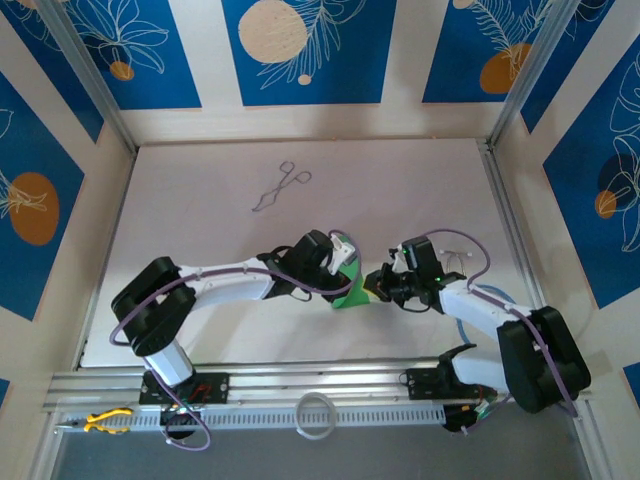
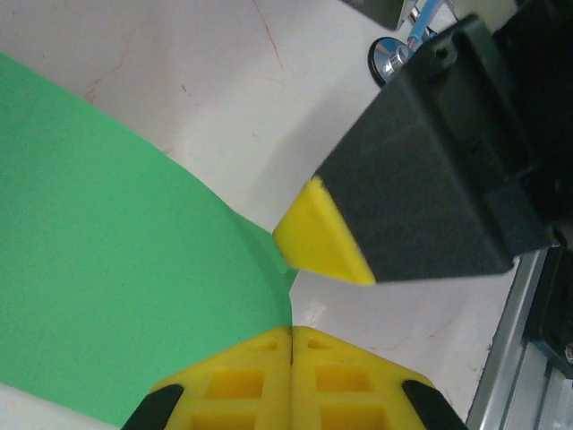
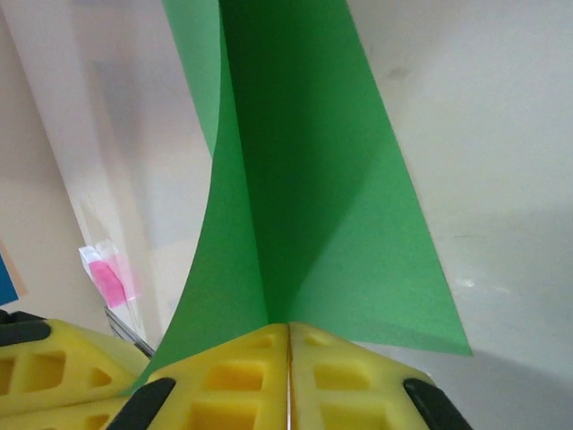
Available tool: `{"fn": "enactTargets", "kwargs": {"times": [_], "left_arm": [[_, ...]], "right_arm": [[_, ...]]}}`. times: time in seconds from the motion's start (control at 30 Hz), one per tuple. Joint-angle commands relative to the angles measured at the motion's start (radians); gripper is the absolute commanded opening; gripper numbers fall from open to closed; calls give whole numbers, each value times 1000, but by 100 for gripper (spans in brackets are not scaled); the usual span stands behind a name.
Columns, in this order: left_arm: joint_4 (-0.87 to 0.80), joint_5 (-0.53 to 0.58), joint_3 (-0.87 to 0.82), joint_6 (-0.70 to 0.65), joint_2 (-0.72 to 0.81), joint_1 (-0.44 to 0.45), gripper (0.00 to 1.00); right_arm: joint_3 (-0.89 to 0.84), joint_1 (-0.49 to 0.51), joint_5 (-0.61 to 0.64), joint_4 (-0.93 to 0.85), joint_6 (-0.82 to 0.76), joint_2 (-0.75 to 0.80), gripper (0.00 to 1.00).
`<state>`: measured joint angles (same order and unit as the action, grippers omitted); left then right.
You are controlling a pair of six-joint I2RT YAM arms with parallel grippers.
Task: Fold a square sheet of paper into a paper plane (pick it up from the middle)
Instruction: Fold the triangle a second time at the center of the table.
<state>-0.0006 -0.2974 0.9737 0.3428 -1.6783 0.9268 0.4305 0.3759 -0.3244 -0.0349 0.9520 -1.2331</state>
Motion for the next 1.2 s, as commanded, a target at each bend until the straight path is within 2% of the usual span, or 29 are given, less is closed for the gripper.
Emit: {"fn": "enactTargets", "kwargs": {"times": [0.0,0.37,0.6,0.9,1.17], "left_arm": [[13,-44,10,22,-11,-14,0],[4,-37,13,27,-12,-19,0],[-11,-28,7,34,-18,-43,0],[-55,-30,14,35,-55,-109,0],[-114,5,41,12,-98,-124,0]], "right_arm": [[18,19,-5,14,-2,-42,6],[80,47,54,-40,-63,-155,2],[109,61,155,-156,-97,-220,0],[124,61,168,-186,-123,-246,0],[130,64,160,-188,-121,-240,0]]}}
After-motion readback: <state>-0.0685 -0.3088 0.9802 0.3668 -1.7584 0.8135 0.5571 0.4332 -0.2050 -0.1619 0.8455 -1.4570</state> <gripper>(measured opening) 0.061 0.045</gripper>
